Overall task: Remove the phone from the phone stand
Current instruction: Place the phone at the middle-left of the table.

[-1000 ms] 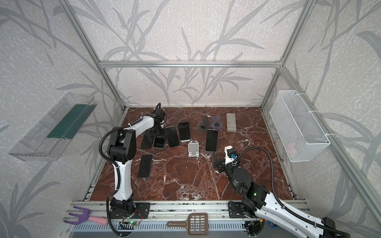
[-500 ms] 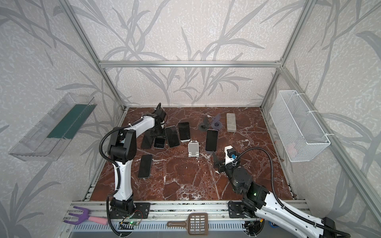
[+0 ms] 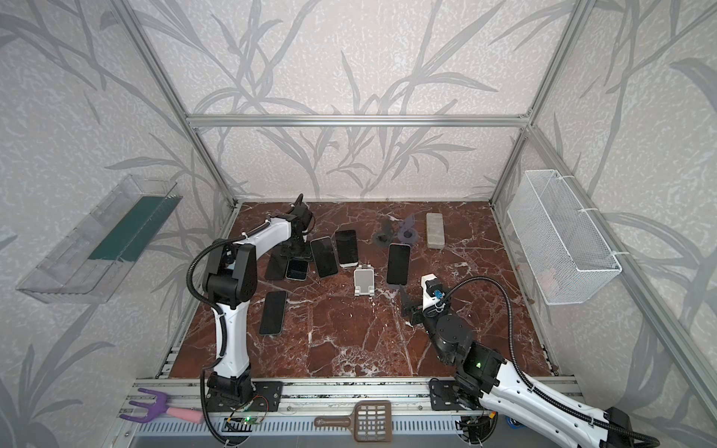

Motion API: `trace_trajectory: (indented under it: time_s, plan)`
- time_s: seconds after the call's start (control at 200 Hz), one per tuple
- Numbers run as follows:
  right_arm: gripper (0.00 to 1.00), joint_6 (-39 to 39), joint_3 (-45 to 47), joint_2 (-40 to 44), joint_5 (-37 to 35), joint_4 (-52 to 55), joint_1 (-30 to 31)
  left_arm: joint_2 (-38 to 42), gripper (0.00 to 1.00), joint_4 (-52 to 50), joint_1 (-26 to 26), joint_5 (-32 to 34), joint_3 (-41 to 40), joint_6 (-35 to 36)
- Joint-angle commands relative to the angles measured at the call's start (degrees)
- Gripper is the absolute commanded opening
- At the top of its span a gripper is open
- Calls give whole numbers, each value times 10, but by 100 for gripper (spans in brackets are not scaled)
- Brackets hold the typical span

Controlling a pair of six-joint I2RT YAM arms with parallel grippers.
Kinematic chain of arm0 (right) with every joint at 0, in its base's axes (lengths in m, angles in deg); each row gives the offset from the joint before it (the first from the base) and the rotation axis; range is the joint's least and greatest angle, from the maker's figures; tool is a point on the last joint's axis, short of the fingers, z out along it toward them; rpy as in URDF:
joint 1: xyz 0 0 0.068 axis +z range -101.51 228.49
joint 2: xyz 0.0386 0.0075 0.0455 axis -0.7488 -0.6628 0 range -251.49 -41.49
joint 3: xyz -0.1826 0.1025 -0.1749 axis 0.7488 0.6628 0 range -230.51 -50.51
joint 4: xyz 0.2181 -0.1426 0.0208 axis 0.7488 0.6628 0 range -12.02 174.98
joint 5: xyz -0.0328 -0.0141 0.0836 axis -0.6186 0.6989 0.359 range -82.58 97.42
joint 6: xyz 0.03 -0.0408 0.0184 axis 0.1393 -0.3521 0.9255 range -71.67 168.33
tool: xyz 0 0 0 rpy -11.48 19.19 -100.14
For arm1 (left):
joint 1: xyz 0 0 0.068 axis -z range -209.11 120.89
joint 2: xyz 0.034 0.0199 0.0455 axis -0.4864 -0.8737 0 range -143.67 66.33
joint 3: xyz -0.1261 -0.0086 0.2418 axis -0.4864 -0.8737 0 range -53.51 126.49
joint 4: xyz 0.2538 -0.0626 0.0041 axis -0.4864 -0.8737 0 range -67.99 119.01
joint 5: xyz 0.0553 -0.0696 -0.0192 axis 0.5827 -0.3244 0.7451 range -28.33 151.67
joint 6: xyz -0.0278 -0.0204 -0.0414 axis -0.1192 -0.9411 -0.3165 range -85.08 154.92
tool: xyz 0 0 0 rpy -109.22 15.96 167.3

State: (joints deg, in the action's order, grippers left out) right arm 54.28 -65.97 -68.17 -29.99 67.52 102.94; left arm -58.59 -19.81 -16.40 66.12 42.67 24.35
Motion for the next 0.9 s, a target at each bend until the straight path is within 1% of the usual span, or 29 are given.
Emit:
trace_trajectory:
  time_s: [0.0,0.27,0.565,0.71,0.895]
  plan:
    - [89,3,3,-3,0,-14,-1,-15,75,-35,-1,-5,2,10]
    - [89,2,3,-6,3,-15,-2,-10,78,-22,-2,-10,-7,19]
    - [89,1,2,-6,5,-13,-1,-1,78,-17,-1,-27,-4,10]
    - [89,3,2,-7,7,-13,-1,28,78,-25,-3,4,6,4]
    - [89,3,0,-9,10,-14,-2,111,80,-17,-5,56,8,-26]
